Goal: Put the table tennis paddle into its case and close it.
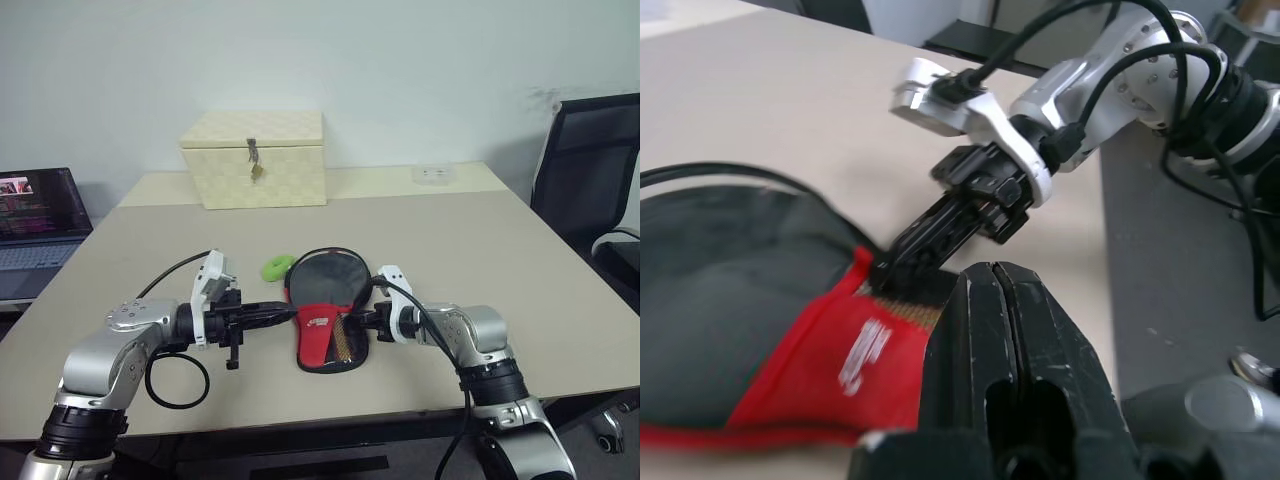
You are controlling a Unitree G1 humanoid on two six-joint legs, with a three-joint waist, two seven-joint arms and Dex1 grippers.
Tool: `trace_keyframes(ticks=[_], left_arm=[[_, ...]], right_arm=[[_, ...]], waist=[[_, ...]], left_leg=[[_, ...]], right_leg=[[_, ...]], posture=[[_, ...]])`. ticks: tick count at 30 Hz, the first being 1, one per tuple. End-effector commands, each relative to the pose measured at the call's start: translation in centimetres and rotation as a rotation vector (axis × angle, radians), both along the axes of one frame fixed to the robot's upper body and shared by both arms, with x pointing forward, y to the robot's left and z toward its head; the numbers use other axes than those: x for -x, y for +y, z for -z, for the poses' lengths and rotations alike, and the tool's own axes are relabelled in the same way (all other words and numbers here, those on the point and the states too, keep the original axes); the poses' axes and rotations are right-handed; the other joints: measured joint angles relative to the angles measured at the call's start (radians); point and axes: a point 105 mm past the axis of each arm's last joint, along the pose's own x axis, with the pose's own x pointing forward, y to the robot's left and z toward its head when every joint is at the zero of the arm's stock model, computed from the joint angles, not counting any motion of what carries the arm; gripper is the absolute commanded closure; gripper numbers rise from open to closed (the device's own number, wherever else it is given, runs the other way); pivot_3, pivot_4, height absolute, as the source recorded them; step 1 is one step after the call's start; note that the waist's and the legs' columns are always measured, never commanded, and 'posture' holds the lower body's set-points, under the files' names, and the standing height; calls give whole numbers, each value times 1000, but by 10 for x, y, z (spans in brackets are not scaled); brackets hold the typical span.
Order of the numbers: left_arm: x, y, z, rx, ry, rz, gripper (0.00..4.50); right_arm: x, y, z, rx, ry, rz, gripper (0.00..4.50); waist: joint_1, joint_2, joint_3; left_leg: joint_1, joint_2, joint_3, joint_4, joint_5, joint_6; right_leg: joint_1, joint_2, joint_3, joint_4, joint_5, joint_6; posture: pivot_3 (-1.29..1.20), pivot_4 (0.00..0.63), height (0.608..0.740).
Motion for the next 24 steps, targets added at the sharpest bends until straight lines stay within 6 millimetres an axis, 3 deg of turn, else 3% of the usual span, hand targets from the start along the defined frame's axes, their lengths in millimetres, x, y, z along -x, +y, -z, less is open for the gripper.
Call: trace_keyframes(ticks=[1,11,17,24], left_arm=[[7,-3,-7,-5,-23,23,4500],[7,-4,-6,-4,-12,23,4500],[6,-4,-6,-9,-14,23,4500],[6,-2,-6,-16,-15,13,4500]], right_arm=[[22,5,-10,-28,-8,-45,4485],[54,-4,4,-97,131,87,4485],[60,4,6,-161,180,146,4485],[58,0,4,-141,164,165,4485]], waist=[[2,0,0],[3,0,0],[2,0,0],[2,0,0]], left_leg=[[-1,0,0,0,0,0],[-2,0,-1,0,0,0],[-2,0,-1,0,0,0],[-3,-1,-2,0,0,0]], right_leg=[[0,0,0,0,0,0],[0,-2,-2,-2,0,0],[0,-2,-2,-3,0,1],[0,-2,-3,-5,0,1]], posture=[[0,150,740],[0,150,740],[0,150,740],[0,150,740]])
